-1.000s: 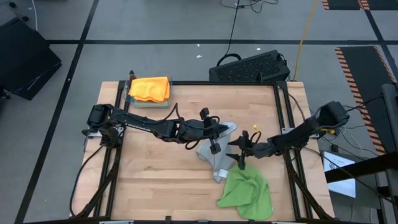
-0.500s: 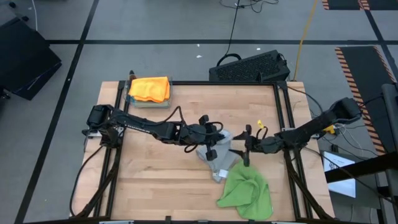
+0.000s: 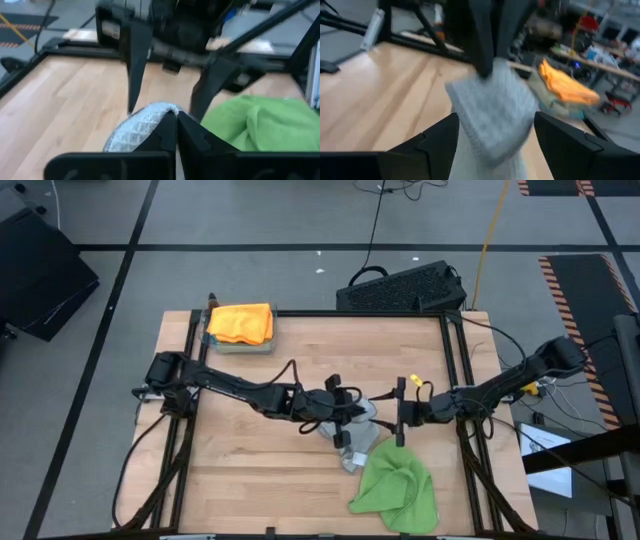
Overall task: Fold microfiber towels
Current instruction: Fold the gray microfiber cloth
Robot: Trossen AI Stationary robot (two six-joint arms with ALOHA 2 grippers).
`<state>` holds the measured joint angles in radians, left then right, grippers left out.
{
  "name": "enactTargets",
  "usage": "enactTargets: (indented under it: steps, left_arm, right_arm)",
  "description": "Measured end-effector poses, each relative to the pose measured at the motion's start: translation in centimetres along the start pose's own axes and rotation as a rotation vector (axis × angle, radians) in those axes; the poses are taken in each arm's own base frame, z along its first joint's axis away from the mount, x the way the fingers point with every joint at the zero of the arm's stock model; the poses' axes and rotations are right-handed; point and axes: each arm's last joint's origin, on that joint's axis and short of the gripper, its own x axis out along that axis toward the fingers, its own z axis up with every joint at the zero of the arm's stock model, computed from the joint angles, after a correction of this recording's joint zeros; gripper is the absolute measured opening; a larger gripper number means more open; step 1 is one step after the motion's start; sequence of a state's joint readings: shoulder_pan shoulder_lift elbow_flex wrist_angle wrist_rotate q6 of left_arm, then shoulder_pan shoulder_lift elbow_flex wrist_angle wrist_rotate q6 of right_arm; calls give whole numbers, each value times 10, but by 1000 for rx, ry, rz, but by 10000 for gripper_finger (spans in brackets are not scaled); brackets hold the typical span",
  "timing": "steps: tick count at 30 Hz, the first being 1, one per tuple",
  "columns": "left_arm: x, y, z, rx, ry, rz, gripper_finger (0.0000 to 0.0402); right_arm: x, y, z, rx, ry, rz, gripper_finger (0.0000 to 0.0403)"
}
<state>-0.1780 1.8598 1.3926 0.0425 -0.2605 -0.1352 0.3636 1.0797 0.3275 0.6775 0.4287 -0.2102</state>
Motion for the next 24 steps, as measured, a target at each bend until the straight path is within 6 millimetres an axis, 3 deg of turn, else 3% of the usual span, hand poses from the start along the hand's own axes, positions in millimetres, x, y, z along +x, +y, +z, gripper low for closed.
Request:
enactTargets:
  steps: [6, 15, 19, 24]
  left_arm:
    - [4, 2, -5, 32, 20, 6, 15]
    - [4, 2, -4, 28, 13, 13, 6]
    - [4, 2, -5, -32, 21, 11, 34]
    - [1, -8, -9, -45, 39, 43, 126]
  right_arm:
    - [7, -1, -6, -18, 17, -9, 185]
    - [9, -1, -8, -27, 24, -13, 16]
    - [5, -4, -2, -28, -2, -34, 19]
    - [-2, -10, 4, -25, -17, -84, 11]
